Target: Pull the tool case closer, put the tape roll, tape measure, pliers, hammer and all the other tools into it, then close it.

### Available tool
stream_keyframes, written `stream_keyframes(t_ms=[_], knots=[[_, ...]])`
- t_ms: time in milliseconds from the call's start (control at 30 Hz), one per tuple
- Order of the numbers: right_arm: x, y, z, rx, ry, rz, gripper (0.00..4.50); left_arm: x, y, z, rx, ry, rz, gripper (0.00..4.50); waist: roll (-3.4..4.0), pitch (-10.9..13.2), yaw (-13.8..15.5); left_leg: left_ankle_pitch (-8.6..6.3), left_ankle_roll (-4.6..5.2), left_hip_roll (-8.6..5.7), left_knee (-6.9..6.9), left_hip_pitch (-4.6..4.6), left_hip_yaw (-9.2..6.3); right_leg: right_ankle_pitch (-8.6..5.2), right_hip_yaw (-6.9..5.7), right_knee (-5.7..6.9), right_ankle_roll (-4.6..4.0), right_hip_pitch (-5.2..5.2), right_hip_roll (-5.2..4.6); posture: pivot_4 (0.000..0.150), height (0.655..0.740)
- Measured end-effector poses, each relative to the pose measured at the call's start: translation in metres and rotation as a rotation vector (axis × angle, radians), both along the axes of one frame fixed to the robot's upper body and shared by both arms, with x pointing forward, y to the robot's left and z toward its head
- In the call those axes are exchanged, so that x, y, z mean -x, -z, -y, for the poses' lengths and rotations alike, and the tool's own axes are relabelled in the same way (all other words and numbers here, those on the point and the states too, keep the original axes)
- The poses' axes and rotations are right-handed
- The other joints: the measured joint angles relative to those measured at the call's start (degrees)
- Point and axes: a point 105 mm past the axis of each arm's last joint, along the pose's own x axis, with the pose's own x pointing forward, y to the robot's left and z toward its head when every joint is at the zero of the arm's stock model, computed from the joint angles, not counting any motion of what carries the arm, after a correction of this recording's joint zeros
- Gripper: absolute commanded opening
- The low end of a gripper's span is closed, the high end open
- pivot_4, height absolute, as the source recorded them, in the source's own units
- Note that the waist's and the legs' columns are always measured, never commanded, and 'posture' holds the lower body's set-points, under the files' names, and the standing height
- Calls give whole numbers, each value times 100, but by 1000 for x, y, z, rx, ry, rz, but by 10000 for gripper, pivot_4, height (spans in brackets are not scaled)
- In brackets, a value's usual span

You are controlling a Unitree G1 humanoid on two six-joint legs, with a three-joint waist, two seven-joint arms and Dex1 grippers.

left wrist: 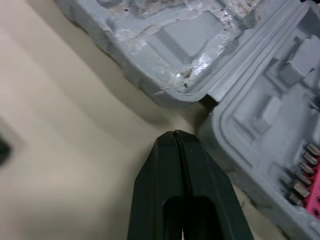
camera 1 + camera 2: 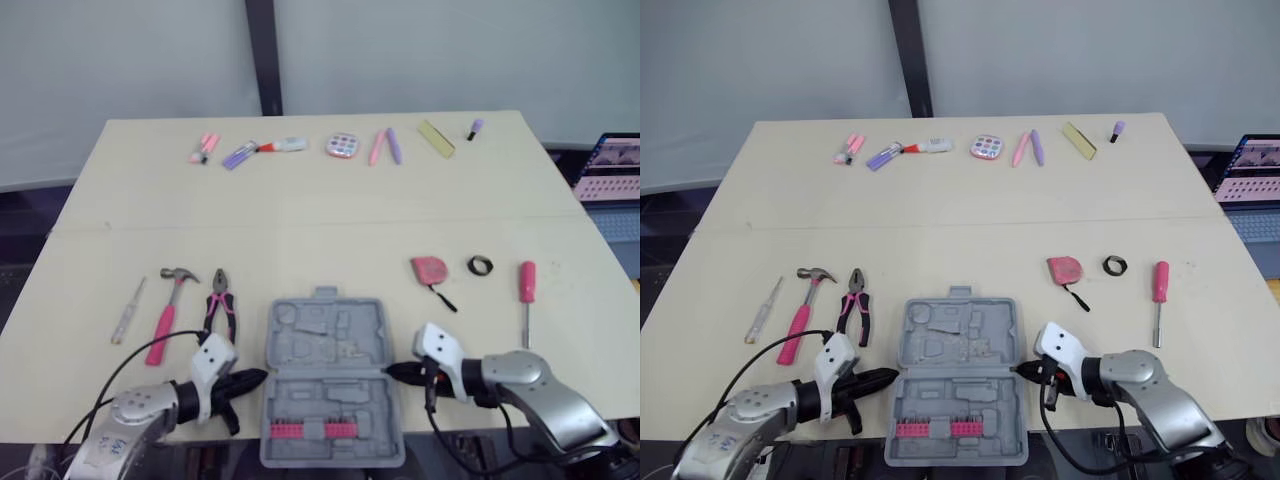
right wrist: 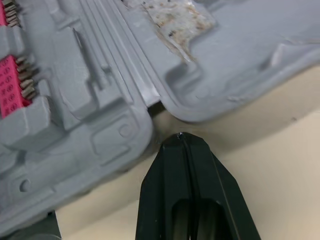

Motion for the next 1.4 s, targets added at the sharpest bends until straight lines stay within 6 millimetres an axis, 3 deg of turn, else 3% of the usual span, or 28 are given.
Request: stream_keyframes(t_ms=[167,300,500,600,833,867,1200,1333,1400], knots=[[-4,-16,23,18,31,24,200,0,-42,-17,53,7,151,336,0,0,8,0,0,0,-1,0,0,0,0,-5,0,4,0,1500,7400],[-3,-30,32,-17,67,70,200,11,-67,-26,81,27,217,336,0,0,2,-2,1,0,-5,-1,0,0,0,-13,0,5,0,1500,7400],[9,-34,48,-19,109,77,200,39,-71,-43,73,4,186,336,-1,1,-1,-6,4,0,-2,1,5,0,3,-17,-1,8,1,1500,7400],[18,-34,50,-35,98,49,7888,54,-66,-51,53,-18,162,8121,-2,0,0,-10,8,0,-4,2,6,-1,4,-23,-1,13,1,1500,7400],[37,-23,52,-31,91,-30,42468,70,-58,-59,13,-44,180,43019,-11,-2,9,-17,15,0,2,4,6,-1,3,-29,-3,21,1,1500,7400],[38,-23,52,-30,91,-33,43890,71,-57,-60,12,-44,186,44167,-10,-2,4,-17,15,0,1,4,5,-1,3,-29,-3,21,2,1500,7400],[36,-24,52,-30,78,-15,43890,79,-48,-70,-26,-55,192,44167,-13,-2,5,-18,15,0,1,4,6,-1,4,-30,-3,20,2,1500,7400],[35,-24,53,-24,78,-9,43890,80,-52,-65,-7,-13,199,44167,-15,-3,9,-18,16,0,2,4,6,-1,4,-30,-3,20,2,1500,7400],[33,-24,56,-22,88,-10,43890,76,-63,-54,24,46,217,44167,-16,-3,16,-18,16,0,3,4,5,-1,4,-29,-3,22,2,1500,7400]])
